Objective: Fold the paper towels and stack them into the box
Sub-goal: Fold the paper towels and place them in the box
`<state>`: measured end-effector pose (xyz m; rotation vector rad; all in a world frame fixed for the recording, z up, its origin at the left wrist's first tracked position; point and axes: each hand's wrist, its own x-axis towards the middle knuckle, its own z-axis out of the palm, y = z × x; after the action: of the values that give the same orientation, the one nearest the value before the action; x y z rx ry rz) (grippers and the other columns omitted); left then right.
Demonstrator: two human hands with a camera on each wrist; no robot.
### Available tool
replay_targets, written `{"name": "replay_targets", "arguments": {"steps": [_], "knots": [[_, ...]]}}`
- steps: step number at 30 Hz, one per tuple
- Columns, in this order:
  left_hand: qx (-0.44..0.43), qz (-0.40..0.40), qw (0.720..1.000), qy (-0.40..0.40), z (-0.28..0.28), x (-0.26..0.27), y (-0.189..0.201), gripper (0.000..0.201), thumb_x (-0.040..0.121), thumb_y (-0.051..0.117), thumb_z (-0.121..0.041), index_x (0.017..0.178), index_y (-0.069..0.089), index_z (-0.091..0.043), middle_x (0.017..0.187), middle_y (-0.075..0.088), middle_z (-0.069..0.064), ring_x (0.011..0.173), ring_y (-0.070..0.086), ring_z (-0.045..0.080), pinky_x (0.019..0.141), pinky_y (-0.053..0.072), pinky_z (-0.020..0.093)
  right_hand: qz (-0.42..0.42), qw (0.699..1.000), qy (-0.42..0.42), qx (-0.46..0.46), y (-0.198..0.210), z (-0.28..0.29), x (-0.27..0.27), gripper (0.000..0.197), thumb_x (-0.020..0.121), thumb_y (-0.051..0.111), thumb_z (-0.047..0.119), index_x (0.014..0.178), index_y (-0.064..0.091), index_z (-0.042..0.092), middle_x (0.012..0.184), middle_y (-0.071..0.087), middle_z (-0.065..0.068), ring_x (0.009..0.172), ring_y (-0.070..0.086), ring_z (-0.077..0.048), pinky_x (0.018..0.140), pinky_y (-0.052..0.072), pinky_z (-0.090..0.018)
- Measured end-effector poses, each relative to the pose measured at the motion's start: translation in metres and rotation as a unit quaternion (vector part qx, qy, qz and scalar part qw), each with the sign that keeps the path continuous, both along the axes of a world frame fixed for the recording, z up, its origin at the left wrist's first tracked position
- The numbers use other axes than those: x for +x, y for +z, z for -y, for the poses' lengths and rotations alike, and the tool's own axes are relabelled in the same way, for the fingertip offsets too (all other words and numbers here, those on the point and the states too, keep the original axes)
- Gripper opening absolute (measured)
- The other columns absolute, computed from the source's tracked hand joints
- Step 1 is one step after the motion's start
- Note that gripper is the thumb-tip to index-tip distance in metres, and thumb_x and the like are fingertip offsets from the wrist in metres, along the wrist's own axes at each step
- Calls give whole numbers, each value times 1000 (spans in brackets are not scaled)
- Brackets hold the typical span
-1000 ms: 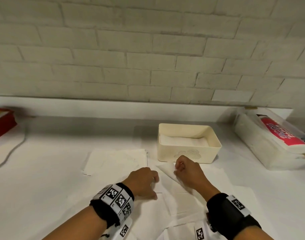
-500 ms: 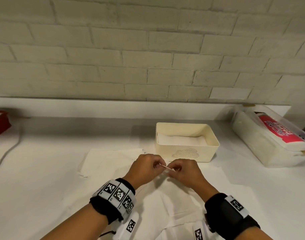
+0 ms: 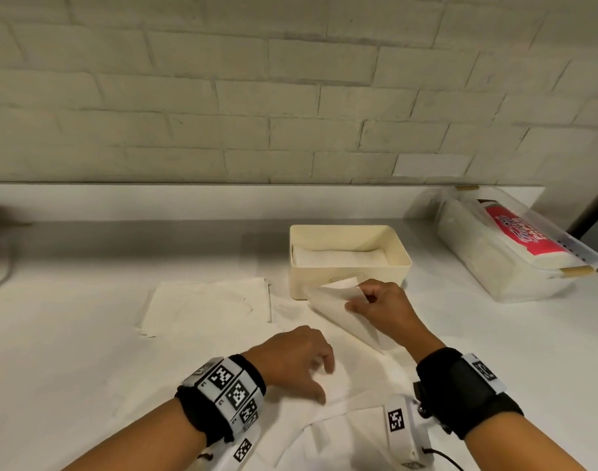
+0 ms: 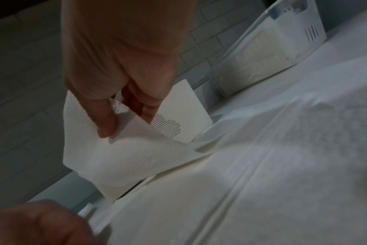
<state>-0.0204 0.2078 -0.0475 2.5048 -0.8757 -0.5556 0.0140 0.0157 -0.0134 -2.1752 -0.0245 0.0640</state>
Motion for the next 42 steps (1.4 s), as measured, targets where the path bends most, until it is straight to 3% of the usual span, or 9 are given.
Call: {"name": "replay_targets", "arguments": {"steps": [3, 10, 18, 25, 28, 32, 37, 40, 42], "knots": [[36, 23, 999, -27, 5, -1, -1, 41, 66, 79, -39, 100, 58, -26, 115, 47, -8, 106, 41, 7, 90, 43, 29, 2, 1000, 16, -9, -3, 1, -3, 19, 78, 72, 10, 62, 63, 17, 71, 56, 12, 66, 51, -5, 57, 35, -9], [74, 50, 995, -49, 9, -2, 4, 29, 70, 70, -26, 96, 59, -24, 113, 49, -6, 109, 41, 15, 89, 43, 33, -14, 1000, 23, -4, -2, -2, -8, 5, 77, 73, 12, 77, 69, 14, 67, 60, 7, 63, 53, -8, 56, 38, -12], [22, -8, 1000, -1, 8, 10, 10, 24, 82, 66, -29, 103, 72, -21, 108, 69, -4, 101, 60, 13, 90, 47, 33, -32, 997, 64, -2, -2, -1, -14, 53, 77, 74, 11, 33, 55, 33, 41, 50, 23, 42, 45, 5, 48, 32, -7], [-3, -40, 999, 14, 7, 14, 21, 26, 92, 54, -22, 112, 70, -16, 110, 70, -1, 101, 60, 13, 93, 44, 26, -45, 995, 90, 18, 0, 2, -19, 50, 82, 70, 19, 35, 56, 30, 44, 47, 18, 46, 39, -1, 52, 30, -14], [10, -44, 999, 21, 7, 10, 22, 26, 91, 52, -22, 107, 71, -16, 106, 71, -1, 97, 62, 15, 90, 47, 31, -53, 994, 94, 9, -3, 2, -19, 57, 81, 71, 20, 34, 38, 19, 41, 34, 12, 49, 28, -7, 53, 23, -22], [-4, -41, 998, 40, 7, 9, 23, 24, 87, 54, -22, 98, 74, -15, 96, 73, -2, 80, 59, 9, 82, 49, 30, -64, 992, 104, -7, -5, 1, -20, 60, 81, 71, 21, 42, 25, 19, 49, 25, 10, 53, 24, -11, 55, 21, -24], [-62, -44, 993, 92, 5, 14, 21, 17, 81, 59, -19, 84, 75, -13, 77, 70, -4, 59, 49, -1, 69, 45, 22, -65, 987, 133, -55, -4, 1, -23, 56, 82, 68, 16, 37, 35, 22, 51, 33, 8, 50, 31, -6, 55, 26, -19], [-109, -31, 986, 119, 7, 18, 23, 14, 81, 62, -15, 81, 75, -10, 69, 63, -11, 52, 48, -8, 60, 39, 12, -76, 978, 167, -99, -1, 1, -26, 24, 75, 75, 21, 53, 63, 21, 60, 47, 10, 57, 43, -4, 60, 33, -16], [-158, -25, 976, 147, 9, 22, 26, 12, 82, 63, -13, 82, 74, -7, 72, 63, -9, 52, 49, -13, 58, 39, 8, -78, 976, 171, -114, 2, 0, -28, 30, 65, 82, 24, 46, 62, 36, 55, 48, 13, 52, 44, -1, 55, 33, -12]]}}
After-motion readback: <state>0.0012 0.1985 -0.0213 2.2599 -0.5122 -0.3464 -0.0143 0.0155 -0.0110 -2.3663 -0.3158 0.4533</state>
